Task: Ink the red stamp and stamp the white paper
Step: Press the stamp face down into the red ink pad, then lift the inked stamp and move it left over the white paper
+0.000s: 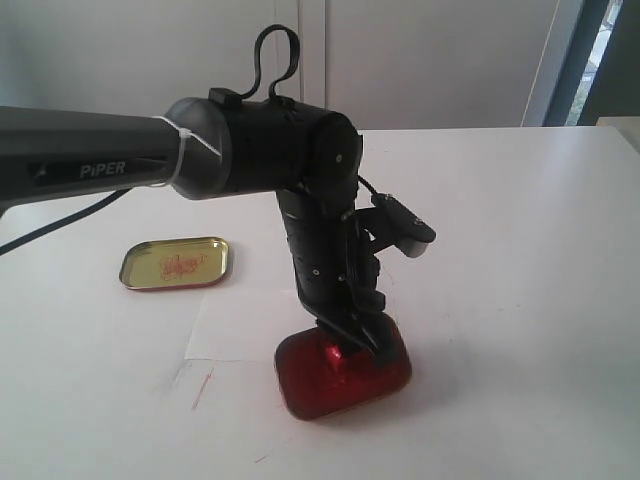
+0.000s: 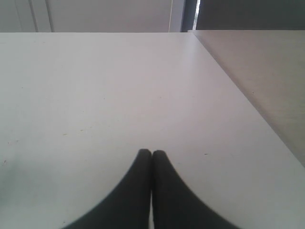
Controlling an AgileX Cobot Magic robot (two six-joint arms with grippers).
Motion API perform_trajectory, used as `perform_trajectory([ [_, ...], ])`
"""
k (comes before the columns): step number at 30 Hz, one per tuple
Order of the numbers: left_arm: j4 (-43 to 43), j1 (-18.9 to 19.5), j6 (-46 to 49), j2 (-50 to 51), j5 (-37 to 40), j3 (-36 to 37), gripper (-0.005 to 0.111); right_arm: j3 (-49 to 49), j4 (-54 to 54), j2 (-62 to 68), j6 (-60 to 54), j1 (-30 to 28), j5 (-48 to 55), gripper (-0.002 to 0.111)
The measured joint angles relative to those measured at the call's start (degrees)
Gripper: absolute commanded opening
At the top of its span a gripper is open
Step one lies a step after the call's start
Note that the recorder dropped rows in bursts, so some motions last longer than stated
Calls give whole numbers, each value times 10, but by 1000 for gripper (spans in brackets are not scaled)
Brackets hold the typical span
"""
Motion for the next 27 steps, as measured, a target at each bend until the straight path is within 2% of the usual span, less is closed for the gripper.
perform_trajectory([
  [4, -39, 0, 21, 0, -2, 0, 0, 0, 0, 0, 0, 0, 0, 0],
  [17, -42, 0, 26, -1, -5, 0, 0, 0, 0, 0, 0, 0, 0, 0],
  [27, 12, 14, -14, -24, -2, 0, 0, 0, 0, 0, 0, 0, 0, 0],
])
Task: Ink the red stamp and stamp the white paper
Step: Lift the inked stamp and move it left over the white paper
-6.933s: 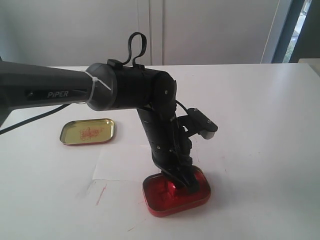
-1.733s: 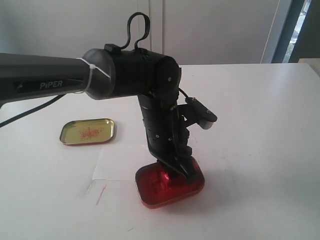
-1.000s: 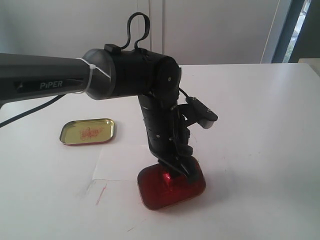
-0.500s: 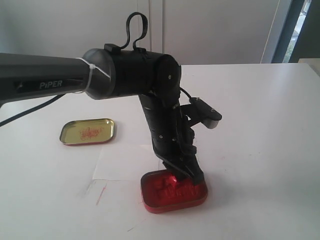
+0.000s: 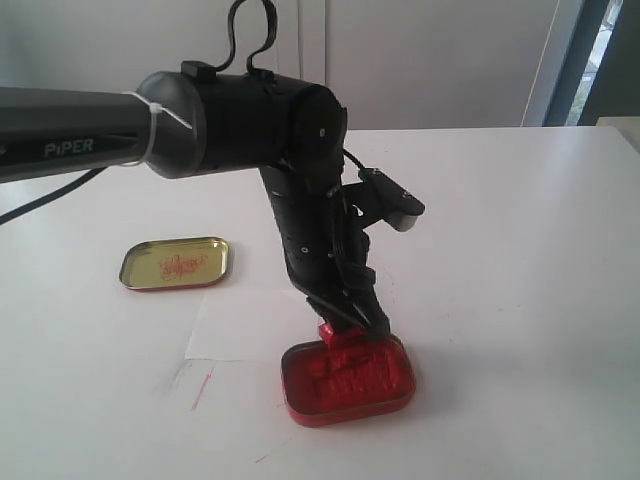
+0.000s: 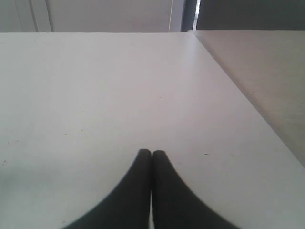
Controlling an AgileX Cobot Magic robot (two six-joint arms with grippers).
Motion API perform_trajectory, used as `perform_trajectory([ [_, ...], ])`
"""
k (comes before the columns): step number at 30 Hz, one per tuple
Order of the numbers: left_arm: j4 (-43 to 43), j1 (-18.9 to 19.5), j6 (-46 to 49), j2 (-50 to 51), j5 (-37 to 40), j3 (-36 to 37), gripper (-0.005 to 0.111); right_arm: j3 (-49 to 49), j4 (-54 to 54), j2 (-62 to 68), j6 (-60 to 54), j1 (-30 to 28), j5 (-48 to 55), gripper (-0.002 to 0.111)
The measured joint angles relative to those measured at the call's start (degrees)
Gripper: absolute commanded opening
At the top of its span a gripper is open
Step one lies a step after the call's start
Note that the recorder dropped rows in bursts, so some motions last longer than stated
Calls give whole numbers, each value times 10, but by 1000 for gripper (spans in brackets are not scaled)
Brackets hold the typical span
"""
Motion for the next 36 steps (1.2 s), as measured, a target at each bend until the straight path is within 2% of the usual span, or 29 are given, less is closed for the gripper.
perform_trajectory([
  [5, 10, 9, -4, -8, 5, 0, 0, 0, 0, 0, 0, 0, 0, 0],
  [18, 18, 89, -2, -37, 37, 0, 0, 0, 0, 0, 0, 0, 0, 0],
  [25, 19, 108, 31, -38, 47, 6, 0, 0, 0, 0, 0, 0, 0, 0],
  [30, 19, 125, 71, -41, 38, 48, 0, 0, 0, 0, 4, 0, 0, 0],
  [36, 11, 148, 113, -64, -14, 113, 0, 0, 0, 0, 17, 0, 0, 0],
])
